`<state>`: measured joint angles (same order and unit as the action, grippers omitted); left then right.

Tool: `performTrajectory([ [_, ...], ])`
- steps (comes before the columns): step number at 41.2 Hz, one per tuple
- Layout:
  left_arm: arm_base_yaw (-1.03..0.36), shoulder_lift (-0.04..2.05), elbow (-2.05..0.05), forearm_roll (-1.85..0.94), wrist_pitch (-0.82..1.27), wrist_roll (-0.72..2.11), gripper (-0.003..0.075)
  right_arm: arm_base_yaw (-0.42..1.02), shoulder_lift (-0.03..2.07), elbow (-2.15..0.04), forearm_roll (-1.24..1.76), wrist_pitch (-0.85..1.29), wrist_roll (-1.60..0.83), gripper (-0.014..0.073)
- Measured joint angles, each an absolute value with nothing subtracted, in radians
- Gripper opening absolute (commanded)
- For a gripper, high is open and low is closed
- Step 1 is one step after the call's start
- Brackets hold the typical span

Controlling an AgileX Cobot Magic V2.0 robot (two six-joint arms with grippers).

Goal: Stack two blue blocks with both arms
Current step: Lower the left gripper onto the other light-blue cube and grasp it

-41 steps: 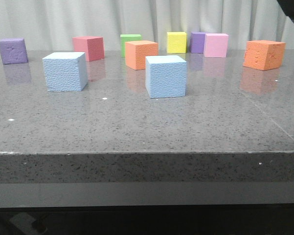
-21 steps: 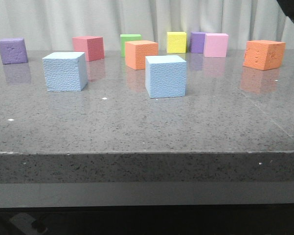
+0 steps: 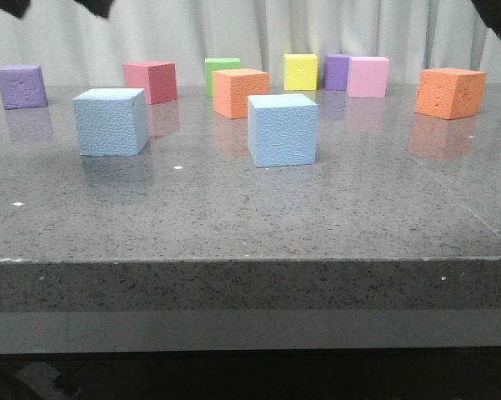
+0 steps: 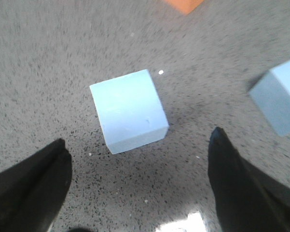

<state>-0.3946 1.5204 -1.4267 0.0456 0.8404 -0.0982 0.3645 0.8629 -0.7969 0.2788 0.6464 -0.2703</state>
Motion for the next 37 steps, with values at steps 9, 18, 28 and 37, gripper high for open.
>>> performTrajectory([
  [9,-0.395,1.775,-1.676,0.104,1.013,-0.223,0.0568,0.365,0.863,-0.797,0.279,0.646,-0.270,0.0598],
  [18,-0.395,1.918,-1.791,0.107,1.054,-0.274,0.0568,0.365,0.863,-0.797,0.279,0.646,-0.270,0.0598],
  [28,-0.395,1.969,-1.797,0.107,1.058,-0.279,0.0513,0.365,0.863,-0.797,0.279,0.646,-0.270,0.0598],
  [37,-0.395,1.969,-1.799,0.098,1.061,-0.281,0.0343,0.365,0.863,-0.797,0.279,0.646,-0.270,0.0598],
])
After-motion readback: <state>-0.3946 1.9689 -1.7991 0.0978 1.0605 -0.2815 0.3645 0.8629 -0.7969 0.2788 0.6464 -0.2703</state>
